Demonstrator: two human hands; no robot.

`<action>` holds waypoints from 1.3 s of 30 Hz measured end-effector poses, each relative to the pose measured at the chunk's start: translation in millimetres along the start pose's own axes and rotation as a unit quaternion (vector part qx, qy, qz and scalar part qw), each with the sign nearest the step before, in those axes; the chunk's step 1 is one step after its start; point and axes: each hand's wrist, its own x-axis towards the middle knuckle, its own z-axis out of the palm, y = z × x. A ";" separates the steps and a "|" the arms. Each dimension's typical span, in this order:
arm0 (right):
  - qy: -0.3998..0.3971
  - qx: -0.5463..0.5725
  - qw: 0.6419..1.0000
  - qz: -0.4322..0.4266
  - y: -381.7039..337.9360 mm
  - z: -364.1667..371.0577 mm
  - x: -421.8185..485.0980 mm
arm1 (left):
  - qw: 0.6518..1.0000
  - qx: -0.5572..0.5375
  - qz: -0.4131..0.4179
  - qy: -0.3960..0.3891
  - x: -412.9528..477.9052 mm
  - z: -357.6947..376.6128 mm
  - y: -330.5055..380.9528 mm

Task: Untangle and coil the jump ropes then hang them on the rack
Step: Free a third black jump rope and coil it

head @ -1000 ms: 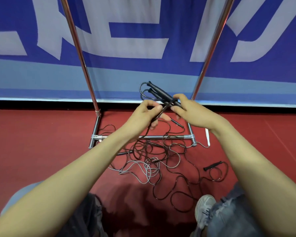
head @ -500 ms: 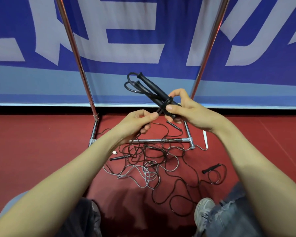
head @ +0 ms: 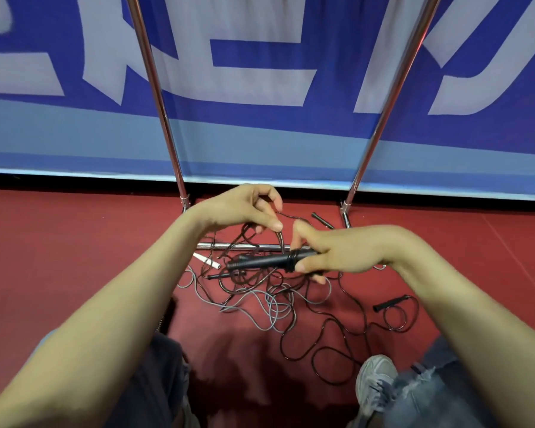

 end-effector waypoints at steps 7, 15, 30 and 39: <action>0.190 0.025 0.980 0.049 32.1 -6.1 28.1 | 0.974 0.057 0.088 0.198 4.9 34.9 14.7; 0.257 -0.043 0.963 0.067 32.9 -15.9 33.8 | 0.811 0.525 0.103 0.235 -6.4 32.3 21.2; 0.377 0.328 0.861 -0.101 21.3 -17.2 40.1 | 0.916 -0.007 0.178 0.359 1.4 55.4 8.2; 0.339 0.369 0.852 -0.148 17.6 -15.6 40.1 | 0.887 -0.202 0.151 0.386 -1.0 54.3 18.7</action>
